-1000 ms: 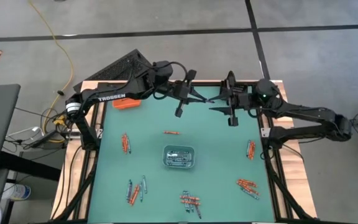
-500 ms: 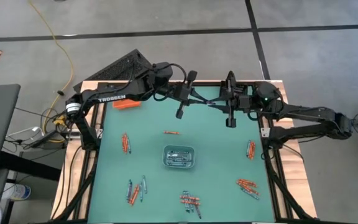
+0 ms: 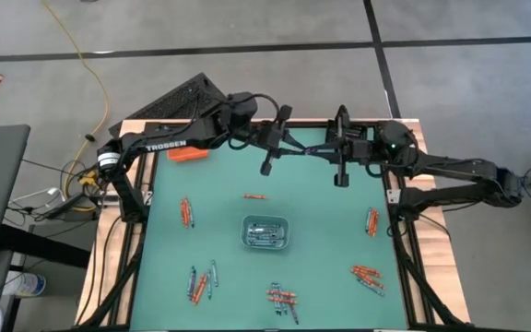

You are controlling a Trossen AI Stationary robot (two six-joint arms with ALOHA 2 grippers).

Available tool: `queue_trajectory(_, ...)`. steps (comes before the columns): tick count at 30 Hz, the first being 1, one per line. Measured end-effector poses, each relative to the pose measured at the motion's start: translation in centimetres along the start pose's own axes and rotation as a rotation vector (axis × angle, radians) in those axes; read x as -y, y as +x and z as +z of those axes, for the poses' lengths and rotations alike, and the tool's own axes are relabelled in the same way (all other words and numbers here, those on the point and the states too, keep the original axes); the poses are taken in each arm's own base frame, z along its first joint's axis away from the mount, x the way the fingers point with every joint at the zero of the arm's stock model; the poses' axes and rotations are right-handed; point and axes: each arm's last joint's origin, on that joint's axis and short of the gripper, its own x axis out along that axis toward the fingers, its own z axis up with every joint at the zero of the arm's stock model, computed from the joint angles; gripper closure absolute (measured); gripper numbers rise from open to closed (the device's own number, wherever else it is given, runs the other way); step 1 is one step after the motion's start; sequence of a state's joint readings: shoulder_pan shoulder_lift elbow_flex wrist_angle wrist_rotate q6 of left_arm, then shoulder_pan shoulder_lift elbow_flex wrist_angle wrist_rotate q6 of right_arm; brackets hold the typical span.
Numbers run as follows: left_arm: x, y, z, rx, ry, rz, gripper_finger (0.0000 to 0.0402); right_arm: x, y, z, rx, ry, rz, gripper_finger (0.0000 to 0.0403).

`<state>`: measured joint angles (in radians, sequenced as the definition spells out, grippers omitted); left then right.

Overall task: Sort crayons
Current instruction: Put the violet crayon into the black bin

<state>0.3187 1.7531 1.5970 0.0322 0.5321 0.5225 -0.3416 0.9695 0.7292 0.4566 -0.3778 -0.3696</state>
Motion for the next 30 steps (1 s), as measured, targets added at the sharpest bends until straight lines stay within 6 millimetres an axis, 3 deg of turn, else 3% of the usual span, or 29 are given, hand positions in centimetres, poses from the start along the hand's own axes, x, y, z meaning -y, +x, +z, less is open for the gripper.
queue_trajectory(7,0.4,-0.4,-1.9,-0.249,-0.105,0.057,0.0216,2.0,-1.4,-2.9,-0.277,0.086,-0.155,0.0401)
queue_trajectory(11,1.3,-1.2,-3.8,-0.49,-0.187,0.058,0.0179,3.9,-3.5,-5.2,-0.49,0.157,-0.271,0.0401)
queue_trajectory(15,3.0,-1.5,-5.4,-0.631,-0.27,0.003,0.0175,5.8,-5.7,-7.2,-0.646,0.217,-0.379,0.0402)
queue_trajectory(20,6.3,-1.4,-7.8,-0.764,-0.334,-0.088,0.0186,7.9,-8.1,-11.1,-0.851,0.316,-0.473,0.0401)
queue_trajectory(25,9.9,-1.1,-9.5,-0.933,-0.28,-0.09,0.0195,9.0,-9.3,-15.1,-0.997,0.407,-0.497,0.0401)
queue_trajectory(30,12.7,-1.1,-9.7,-1.062,-0.226,-0.122,0.0198,9.7,-9.5,-17.3,-1.149,0.424,-0.477,0.04)
